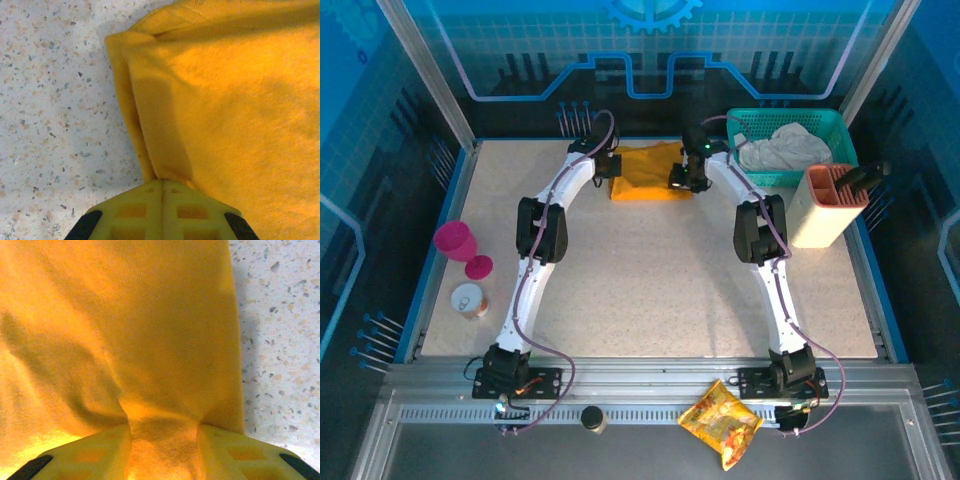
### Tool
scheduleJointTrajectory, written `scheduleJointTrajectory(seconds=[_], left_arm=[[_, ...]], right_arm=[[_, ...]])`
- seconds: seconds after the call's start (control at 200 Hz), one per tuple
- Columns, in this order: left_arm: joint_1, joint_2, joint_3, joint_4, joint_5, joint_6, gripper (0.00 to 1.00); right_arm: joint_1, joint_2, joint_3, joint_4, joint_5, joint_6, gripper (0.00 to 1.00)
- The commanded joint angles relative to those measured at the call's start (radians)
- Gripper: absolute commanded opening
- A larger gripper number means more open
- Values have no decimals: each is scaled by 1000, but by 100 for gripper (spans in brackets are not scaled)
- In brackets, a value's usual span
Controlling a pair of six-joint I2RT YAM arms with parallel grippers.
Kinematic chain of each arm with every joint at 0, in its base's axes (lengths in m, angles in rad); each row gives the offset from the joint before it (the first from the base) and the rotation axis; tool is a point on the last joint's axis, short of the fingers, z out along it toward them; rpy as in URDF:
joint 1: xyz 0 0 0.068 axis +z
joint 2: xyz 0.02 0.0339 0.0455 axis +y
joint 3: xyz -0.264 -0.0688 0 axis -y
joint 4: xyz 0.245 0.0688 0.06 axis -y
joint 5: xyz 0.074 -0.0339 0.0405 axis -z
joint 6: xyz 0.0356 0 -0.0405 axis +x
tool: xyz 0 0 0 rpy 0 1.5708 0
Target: Fold and stack the t-shirts
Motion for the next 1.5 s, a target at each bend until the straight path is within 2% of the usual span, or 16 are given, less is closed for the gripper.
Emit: scheduleJointTrajectory(seconds=[0.0, 0.135, 0.29, 0.44, 0.546, 0.726, 0.826, 0.966, 1.036, 1.116, 1.211, 1.301, 1.361, 1.447, 1.492], left_arm=[[2, -8, 28, 22, -21, 13, 0], [4, -138, -82, 97, -38, 43, 0], [2, -354, -259, 211, -32, 67, 2], [2, -597, -459, 287, -21, 104, 16], [2, -829, -767, 452, 7, 163, 24], [7, -1245, -1347, 783, -41, 215, 61], [15, -1444, -1635, 957, -110, 262, 98], [44, -1607, -1938, 1168, -278, 283, 100], [97, -1630, -2040, 1236, -245, 251, 99], [159, -1578, -2134, 1358, -183, 204, 99], [178, -1469, -2209, 1553, -158, 190, 100], [192, -1375, -2216, 1599, -72, 164, 99], [195, -1252, -2228, 1722, -54, 163, 99], [190, -1054, -2253, 2017, -14, 205, 99], [185, -1109, -2259, 1930, -11, 188, 99]], right_arm=[[4, -43, 74, -67, -5, -21, 43], [-7, -110, 83, -92, 15, -68, 45], [-7, -299, -58, -43, 53, -143, 49], [-7, -553, -341, 67, 91, -224, 50], [-14, -770, -630, 218, 139, -284, 51], [-49, -1122, -1101, 508, 239, -372, 57], [-77, -1286, -1347, 704, 290, -427, 64], [-103, -1423, -1719, 1080, 336, -541, 75], [-127, -1437, -1833, 1201, 356, -519, 76], [-153, -1404, -1922, 1301, 350, -498, 76], [-161, -1324, -1989, 1431, 346, -484, 75], [-159, -1274, -2013, 1540, 326, -489, 75], [-161, -1228, -2062, 1731, 302, -500, 76], [-175, -1111, -2118, 1962, 308, -485, 76], [-182, -1002, -2156, 2172, 294, -495, 76]])
